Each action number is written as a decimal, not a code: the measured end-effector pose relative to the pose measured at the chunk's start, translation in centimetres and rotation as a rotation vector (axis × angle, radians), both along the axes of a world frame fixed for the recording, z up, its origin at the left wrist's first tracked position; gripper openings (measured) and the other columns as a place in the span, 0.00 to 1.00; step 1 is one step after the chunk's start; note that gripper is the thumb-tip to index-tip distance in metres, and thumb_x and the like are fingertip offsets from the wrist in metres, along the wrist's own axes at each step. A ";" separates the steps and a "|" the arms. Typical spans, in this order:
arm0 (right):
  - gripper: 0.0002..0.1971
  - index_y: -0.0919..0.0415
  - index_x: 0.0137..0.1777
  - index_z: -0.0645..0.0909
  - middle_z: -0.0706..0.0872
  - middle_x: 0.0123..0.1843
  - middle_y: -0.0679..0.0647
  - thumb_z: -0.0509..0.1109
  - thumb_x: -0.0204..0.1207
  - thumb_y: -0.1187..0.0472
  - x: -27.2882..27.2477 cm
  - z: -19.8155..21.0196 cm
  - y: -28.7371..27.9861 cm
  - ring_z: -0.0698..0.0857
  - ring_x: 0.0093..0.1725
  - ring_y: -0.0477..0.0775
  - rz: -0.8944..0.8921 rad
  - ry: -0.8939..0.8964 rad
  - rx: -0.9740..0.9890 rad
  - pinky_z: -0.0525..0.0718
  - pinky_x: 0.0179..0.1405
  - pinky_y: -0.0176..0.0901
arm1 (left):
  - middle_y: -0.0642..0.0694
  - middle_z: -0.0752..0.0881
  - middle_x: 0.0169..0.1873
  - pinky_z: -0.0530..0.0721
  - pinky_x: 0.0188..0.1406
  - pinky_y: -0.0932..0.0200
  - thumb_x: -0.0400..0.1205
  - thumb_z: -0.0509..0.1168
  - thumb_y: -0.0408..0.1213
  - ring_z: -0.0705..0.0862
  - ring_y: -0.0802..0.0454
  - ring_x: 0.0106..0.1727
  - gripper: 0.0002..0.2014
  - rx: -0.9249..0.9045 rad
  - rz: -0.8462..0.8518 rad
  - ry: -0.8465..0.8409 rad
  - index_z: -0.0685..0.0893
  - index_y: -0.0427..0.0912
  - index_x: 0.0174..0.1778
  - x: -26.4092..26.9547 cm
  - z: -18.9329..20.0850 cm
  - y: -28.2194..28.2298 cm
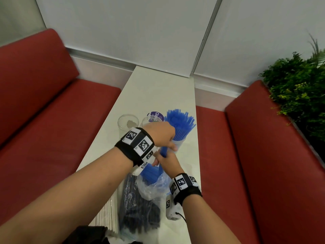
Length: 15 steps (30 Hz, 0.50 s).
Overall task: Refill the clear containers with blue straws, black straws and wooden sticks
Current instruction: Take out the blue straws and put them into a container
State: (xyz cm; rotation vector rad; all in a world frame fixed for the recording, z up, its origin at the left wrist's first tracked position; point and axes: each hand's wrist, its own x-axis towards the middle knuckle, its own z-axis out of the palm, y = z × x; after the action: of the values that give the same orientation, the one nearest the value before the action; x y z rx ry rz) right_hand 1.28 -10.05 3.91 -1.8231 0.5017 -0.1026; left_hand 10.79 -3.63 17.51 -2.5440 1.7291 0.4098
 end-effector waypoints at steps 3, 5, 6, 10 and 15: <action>0.16 0.63 0.32 0.78 0.81 0.26 0.58 0.69 0.84 0.67 0.9 1.1 -0.5 0.79 0.23 0.43 -0.058 -0.005 -0.001 0.82 0.35 0.37 | 0.52 0.81 0.26 0.75 0.34 0.60 0.85 0.60 0.54 0.80 0.55 0.32 0.21 -0.287 0.035 0.196 0.83 0.44 0.31 -0.1 -0.5 -0.1; 0.12 0.65 0.35 0.77 0.78 0.25 0.57 0.64 0.81 0.74 1.6 2.2 -0.5 0.76 0.20 0.38 -0.079 -0.007 -0.036 0.76 0.29 0.32 | 0.52 0.85 0.27 0.77 0.35 0.64 0.85 0.60 0.53 0.83 0.58 0.33 0.20 -0.453 0.108 0.347 0.85 0.46 0.32 -0.6 -1.4 -0.4; 0.10 0.66 0.40 0.77 0.76 0.26 0.57 0.62 0.81 0.77 1.8 2.7 -0.3 0.75 0.19 0.38 -0.087 -0.020 -0.048 0.74 0.26 0.29 | 0.53 0.86 0.27 0.77 0.37 0.66 0.85 0.61 0.54 0.84 0.59 0.33 0.20 -0.530 0.145 0.406 0.86 0.46 0.33 -0.7 -1.7 -0.5; 0.18 0.63 0.31 0.73 0.73 0.22 0.57 0.58 0.78 0.82 2.1 3.6 0.0 0.72 0.18 0.44 -0.112 -0.073 0.053 0.72 0.23 0.33 | 0.70 0.83 0.25 0.72 0.34 0.78 0.83 0.67 0.47 0.80 0.72 0.31 0.13 -0.746 0.203 0.584 0.85 0.49 0.33 -0.7 -2.2 -0.8; 0.19 0.61 0.28 0.73 0.75 0.19 0.52 0.63 0.80 0.76 2.2 5.1 -1.7 0.75 0.20 0.46 -0.064 -0.092 0.080 0.76 0.27 0.37 | 0.54 0.85 0.28 0.80 0.41 0.68 0.85 0.60 0.57 0.83 0.61 0.33 0.19 -0.911 0.353 0.830 0.90 0.49 0.43 0.0 -1.6 -0.9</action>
State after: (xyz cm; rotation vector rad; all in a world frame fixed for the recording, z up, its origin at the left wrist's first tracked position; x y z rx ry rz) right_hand 3.44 -11.79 9.04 -1.7166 0.4918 -0.2064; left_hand 10.83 -4.57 15.90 -3.7421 1.9885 1.0060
